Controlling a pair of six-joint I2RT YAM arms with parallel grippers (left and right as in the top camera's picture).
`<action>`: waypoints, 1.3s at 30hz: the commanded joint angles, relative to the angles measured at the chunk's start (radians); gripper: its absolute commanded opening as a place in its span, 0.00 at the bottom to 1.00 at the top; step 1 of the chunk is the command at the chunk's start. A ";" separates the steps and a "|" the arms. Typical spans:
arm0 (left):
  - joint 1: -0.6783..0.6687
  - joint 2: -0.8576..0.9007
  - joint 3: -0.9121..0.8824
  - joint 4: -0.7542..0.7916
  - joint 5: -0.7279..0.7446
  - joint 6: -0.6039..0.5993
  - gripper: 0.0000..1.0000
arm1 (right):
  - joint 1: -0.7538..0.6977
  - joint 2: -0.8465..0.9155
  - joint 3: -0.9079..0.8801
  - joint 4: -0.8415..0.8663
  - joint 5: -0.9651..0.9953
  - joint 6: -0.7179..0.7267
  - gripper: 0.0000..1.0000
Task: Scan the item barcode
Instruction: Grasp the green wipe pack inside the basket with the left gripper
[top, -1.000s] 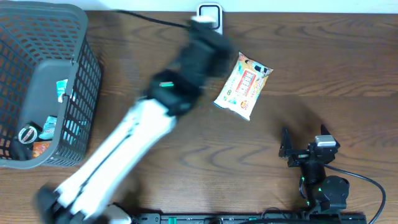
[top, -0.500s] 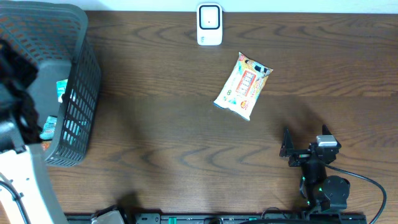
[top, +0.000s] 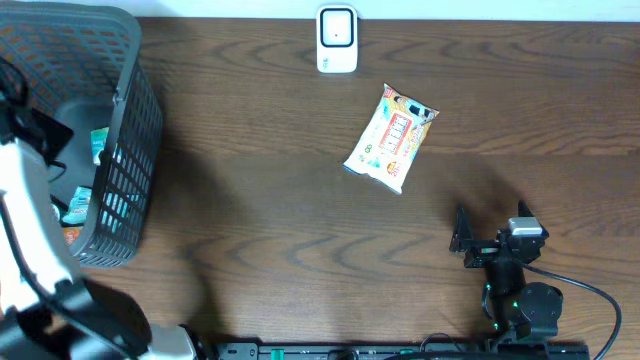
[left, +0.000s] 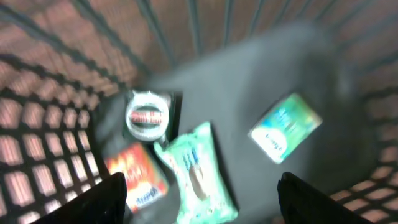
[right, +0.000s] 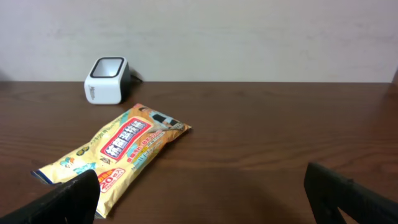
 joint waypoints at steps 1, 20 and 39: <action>0.004 0.086 -0.011 -0.035 0.018 -0.108 0.77 | -0.006 -0.005 -0.002 -0.003 0.001 -0.008 0.99; 0.003 0.423 -0.013 -0.095 0.043 -0.280 0.78 | -0.006 -0.005 -0.002 -0.003 0.001 -0.008 0.99; 0.004 0.426 0.006 -0.124 0.045 -0.249 0.08 | -0.006 -0.005 -0.002 -0.003 0.001 -0.008 0.99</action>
